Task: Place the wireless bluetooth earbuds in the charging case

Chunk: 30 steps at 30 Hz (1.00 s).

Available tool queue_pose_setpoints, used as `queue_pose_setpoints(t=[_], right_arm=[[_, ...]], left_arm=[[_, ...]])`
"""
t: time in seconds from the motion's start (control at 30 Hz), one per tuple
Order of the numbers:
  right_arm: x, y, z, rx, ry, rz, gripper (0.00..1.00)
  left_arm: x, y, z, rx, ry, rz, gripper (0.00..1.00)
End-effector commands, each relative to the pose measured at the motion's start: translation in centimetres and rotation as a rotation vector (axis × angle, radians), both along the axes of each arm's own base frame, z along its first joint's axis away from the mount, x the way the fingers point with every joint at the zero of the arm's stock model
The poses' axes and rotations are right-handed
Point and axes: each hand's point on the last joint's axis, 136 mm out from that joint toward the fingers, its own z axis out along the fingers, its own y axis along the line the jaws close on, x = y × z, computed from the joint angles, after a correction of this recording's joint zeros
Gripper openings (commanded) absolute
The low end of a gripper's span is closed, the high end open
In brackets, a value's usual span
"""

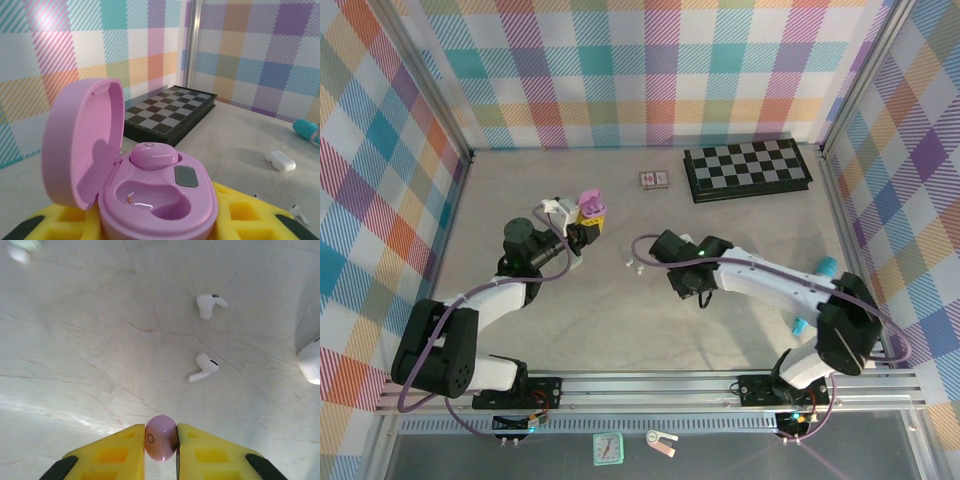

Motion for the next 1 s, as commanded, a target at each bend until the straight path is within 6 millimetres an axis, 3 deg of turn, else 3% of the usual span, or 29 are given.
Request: queue_pose_setpoints(t=[0.0, 0.3, 0.57, 0.73, 0.97], right_arm=[[-0.5, 1.3, 1.8, 0.202, 0.038, -0.002, 0.2], [-0.1, 3.0, 8.2, 0.622, 0.032, -0.011, 0.21], [0.7, 4.9, 13.0, 0.874, 0.013, 0.044, 0.21], [1.7, 5.8, 14.3, 0.956, 0.014, 0.059, 0.21], [2.7, 7.0, 14.6, 1.001, 0.03, 0.075, 0.21]], left_arm=[[-0.9, -1.5, 0.3, 0.012, -0.064, -0.044, 0.28], [-2.8, -6.9, -0.5, 0.038, -0.102, -0.156, 0.28], [-4.1, -10.8, -1.0, 0.061, -0.126, -0.229, 0.27], [-5.1, -12.4, -0.8, 0.061, -0.14, -0.257, 0.27], [-6.0, -14.4, -1.0, 0.097, -0.155, -0.283, 0.27]])
